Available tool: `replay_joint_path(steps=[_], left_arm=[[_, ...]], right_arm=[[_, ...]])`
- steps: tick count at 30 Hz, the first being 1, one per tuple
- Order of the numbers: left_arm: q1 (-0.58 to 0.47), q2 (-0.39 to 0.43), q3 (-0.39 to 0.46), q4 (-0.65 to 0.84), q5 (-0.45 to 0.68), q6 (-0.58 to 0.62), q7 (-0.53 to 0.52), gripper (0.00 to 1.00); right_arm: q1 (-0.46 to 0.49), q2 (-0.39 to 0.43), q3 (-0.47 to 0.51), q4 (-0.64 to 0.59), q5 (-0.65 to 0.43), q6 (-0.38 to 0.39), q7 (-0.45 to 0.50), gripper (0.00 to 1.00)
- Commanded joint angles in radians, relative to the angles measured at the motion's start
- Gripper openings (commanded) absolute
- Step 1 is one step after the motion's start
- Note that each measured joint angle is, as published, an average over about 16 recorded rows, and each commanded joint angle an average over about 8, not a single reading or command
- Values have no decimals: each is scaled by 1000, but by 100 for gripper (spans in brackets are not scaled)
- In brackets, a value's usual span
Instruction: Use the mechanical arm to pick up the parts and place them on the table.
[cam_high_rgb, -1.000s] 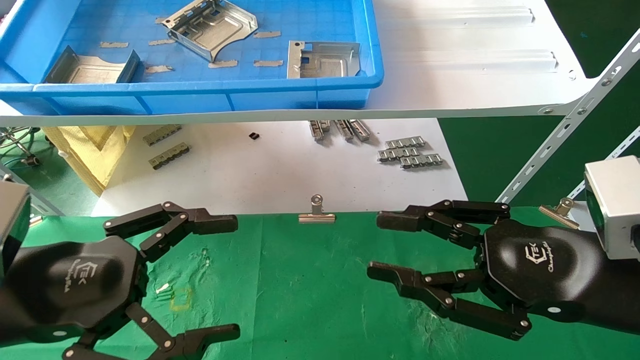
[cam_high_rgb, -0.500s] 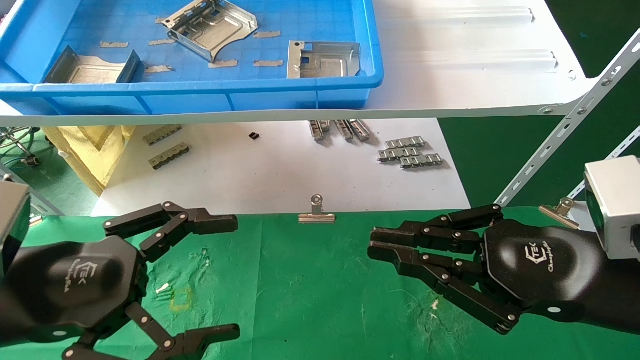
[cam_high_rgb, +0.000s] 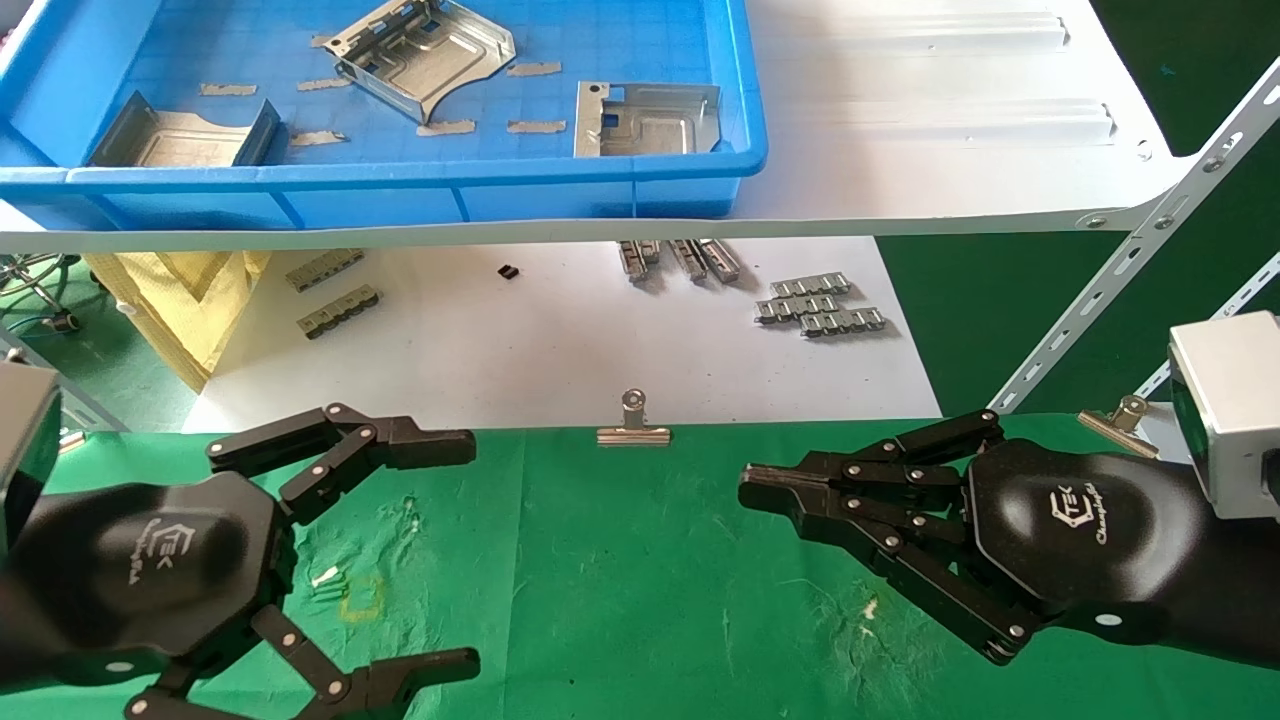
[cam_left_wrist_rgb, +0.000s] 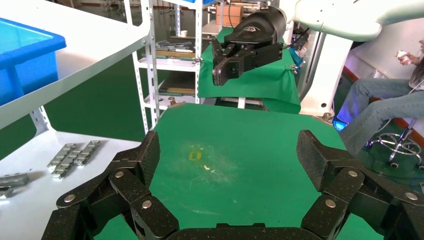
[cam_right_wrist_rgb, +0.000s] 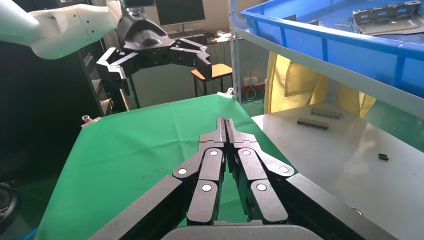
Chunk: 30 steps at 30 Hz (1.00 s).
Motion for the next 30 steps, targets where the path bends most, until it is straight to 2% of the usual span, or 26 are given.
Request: replay_joint_path(steps=[1,21,29,30], left_arm=[[0,0,0,0,0,0,0,100],[0,0,0,0,0,0,0,100],[0,0,0,0,0,0,0,100],[0,0,0,0,0,0,0,100]], right_arm=[[0,0,0,0,0,0,0,100],[0,0,0,0,0,0,0,100],[0,0,0,0,0,0,0,0],[0,0,0,0,0,0,0,0]])
